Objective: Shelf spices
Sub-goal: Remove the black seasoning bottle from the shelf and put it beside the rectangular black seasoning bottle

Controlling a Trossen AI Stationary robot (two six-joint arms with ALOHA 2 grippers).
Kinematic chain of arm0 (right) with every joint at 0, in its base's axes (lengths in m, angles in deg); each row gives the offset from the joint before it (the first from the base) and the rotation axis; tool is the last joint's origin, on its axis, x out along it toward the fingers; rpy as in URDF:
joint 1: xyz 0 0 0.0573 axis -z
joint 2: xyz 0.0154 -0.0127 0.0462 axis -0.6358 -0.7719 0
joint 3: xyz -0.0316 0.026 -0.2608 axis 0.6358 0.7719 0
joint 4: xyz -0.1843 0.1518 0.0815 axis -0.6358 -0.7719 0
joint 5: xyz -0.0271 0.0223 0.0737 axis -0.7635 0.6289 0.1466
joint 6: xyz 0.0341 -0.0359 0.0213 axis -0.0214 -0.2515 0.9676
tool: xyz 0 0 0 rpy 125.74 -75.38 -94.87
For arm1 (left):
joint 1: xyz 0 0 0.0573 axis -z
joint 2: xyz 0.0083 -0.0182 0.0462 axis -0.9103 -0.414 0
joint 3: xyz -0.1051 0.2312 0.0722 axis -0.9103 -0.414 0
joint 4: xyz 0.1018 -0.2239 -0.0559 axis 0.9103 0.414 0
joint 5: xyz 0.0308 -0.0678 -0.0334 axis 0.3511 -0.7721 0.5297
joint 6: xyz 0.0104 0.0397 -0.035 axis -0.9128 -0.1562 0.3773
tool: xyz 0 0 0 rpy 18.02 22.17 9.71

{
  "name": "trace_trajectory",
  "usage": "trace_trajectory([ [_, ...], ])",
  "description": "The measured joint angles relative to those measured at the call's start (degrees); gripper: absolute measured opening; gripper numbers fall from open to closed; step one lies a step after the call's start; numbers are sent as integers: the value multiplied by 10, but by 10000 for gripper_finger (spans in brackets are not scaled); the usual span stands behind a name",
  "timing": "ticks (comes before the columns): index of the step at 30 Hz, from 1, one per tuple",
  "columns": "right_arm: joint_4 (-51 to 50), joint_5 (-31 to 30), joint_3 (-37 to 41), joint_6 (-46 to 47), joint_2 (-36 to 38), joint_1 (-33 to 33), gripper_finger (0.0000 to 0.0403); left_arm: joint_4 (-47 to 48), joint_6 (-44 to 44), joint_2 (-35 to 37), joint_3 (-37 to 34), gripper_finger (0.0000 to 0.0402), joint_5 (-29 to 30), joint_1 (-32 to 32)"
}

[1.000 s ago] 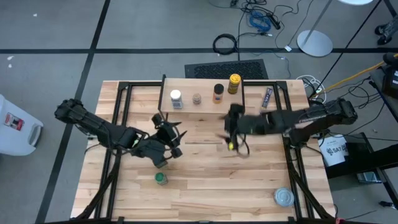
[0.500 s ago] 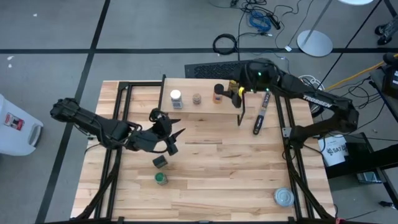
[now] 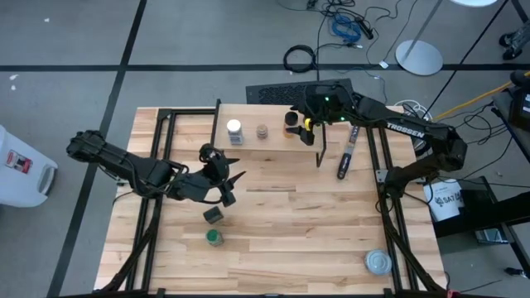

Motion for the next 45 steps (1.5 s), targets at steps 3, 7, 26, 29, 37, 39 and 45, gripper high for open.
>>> trace_trajectory([
  [3,1,-8,0,0,0,9,359,0,-5,0,0,199,0,0],
  [7,1,1,0,0,0,22,359,0,-5,0,0,199,0,0],
  [26,-2,39,0,-15,-41,29,354,-6,-16,0,0,199,1,0],
  [29,0,37,0,-14,-41,29,341,-5,-19,0,0,199,1,0],
  [37,-14,37,0,-3,-41,29,272,-5,-19,0,0,199,1,0],
  [39,-18,37,0,-1,-41,29,253,-5,-19,0,0,199,1,0],
  [45,-21,37,-2,19,-40,22,202,-5,-19,0,0,199,1,0],
])
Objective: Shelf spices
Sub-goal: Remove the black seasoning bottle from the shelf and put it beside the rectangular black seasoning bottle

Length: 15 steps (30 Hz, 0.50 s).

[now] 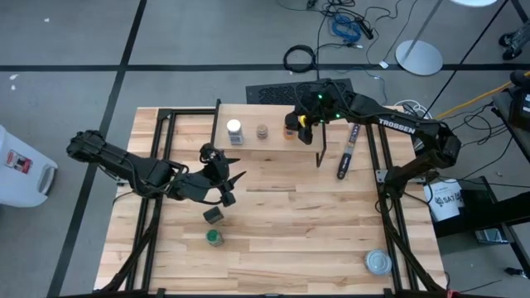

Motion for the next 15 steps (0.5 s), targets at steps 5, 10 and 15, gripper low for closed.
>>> trace_trajectory([
  [5,-27,1,-19,17,-1,-20,194,0,0,0,0,199,0,0],
  [10,-52,0,-49,32,1,-54,204,0,0,0,0,199,0,0],
  [15,-60,0,-61,60,3,-101,198,1,-1,2,0,199,0,0],
])
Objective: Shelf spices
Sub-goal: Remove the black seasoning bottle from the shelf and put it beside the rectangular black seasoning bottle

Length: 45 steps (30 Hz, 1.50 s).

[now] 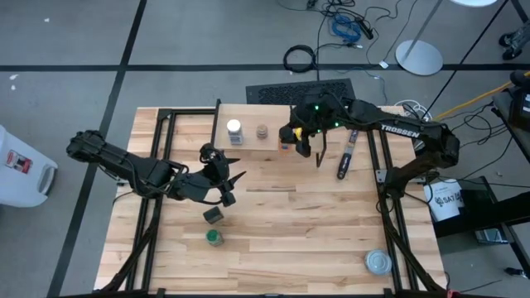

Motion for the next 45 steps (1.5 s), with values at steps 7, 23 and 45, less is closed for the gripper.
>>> trace_trajectory([
  [7,15,2,0,46,0,-100,200,1,6,36,-1,199,0,10],
  [23,210,-37,18,59,-108,-262,201,1,6,71,-1,199,3,48],
  [45,424,-31,18,6,-330,-270,201,3,1,71,0,199,8,48],
])
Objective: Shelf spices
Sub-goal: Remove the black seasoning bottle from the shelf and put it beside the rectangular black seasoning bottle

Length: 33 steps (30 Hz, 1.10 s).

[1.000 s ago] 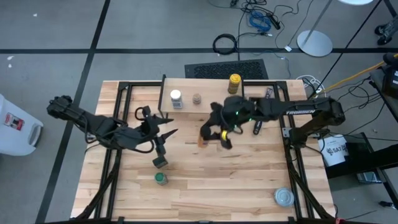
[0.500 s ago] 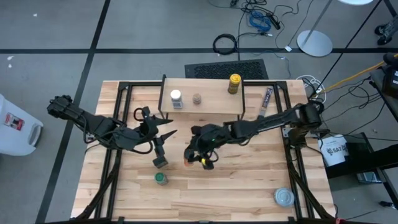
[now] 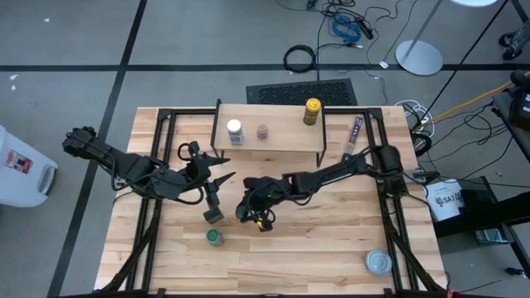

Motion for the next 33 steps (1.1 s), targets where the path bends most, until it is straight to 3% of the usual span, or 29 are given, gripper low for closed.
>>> trace_trajectory([
  [14,61,-2,0,-47,-29,1,201,0,-1,0,1,199,0,0],
  [33,57,-5,0,-81,-29,12,201,0,-1,0,1,199,0,0],
])
